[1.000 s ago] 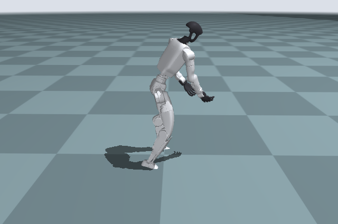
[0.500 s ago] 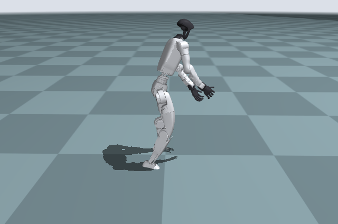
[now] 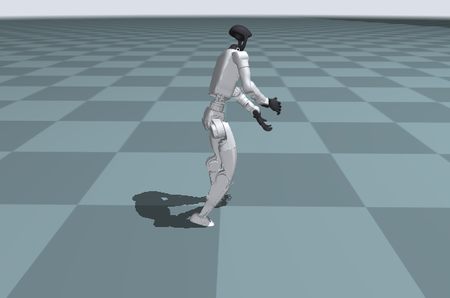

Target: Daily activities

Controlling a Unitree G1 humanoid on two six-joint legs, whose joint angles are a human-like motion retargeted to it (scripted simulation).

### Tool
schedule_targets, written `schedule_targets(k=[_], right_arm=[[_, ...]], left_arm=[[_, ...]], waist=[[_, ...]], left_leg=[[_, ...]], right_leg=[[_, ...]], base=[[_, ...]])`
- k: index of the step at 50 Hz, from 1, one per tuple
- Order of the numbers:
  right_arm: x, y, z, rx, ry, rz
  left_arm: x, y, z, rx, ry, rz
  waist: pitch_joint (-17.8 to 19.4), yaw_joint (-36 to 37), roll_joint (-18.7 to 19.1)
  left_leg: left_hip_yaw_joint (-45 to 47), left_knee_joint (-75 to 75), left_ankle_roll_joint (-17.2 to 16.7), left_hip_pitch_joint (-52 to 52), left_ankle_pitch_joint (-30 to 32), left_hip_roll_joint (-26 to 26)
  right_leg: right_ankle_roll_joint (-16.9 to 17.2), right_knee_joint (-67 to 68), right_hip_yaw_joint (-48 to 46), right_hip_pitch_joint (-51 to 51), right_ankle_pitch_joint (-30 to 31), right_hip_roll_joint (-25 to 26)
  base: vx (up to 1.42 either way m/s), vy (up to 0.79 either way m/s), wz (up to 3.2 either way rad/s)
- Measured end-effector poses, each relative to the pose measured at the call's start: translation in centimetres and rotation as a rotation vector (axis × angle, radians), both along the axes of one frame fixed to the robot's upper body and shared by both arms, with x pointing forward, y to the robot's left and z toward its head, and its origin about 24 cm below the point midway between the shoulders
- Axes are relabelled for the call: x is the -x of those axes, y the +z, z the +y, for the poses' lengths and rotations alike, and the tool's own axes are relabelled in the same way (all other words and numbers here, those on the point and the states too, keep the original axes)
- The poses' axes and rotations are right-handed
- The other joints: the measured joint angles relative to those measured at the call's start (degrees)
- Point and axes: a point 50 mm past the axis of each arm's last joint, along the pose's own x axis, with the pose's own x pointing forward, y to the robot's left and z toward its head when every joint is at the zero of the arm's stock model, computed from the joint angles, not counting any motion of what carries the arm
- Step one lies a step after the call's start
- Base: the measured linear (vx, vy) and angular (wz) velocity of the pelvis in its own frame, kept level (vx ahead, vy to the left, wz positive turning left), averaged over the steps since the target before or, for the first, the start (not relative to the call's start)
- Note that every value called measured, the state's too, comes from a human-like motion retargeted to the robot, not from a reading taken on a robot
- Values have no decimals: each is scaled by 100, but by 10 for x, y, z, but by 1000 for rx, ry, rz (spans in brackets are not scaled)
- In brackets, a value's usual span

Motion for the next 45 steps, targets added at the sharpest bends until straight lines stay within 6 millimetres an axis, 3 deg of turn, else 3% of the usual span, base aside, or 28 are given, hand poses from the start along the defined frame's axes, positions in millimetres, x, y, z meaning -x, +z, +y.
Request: schedule_targets(k=[14,30,37,45], right_arm=[[17,6,-5,56,41,-68],[2,33,-5,111,56,-161],[-5,54,-10,107,18,-248],[-7,94,-11,111,-42,-432]], left_arm=[[2,23,-8,138,-34,-213],[11,11,-13,169,-158,-240],[25,-6,-4,124,-241,-244],[47,-15,4,52,-433,-287]], waist=[[-40,81,101],[-40,275,247],[-18,339,358],[-44,568,475]], left_leg=[[-370,32,0,190,-128,-7],[-834,17,0,212,67,-231],[-942,7,0,190,216,-394],[-1112,-9,0,168,439,-714]], right_leg=[[-154,24,-231,452,36,116],[-268,142,-627,796,302,107],[-247,155,-933,954,392,56],[-173,190,-1349,1182,526,-79]], base=[[5,-2,30],[1,-2,46],[-2,0,60],[-4,6,76]])
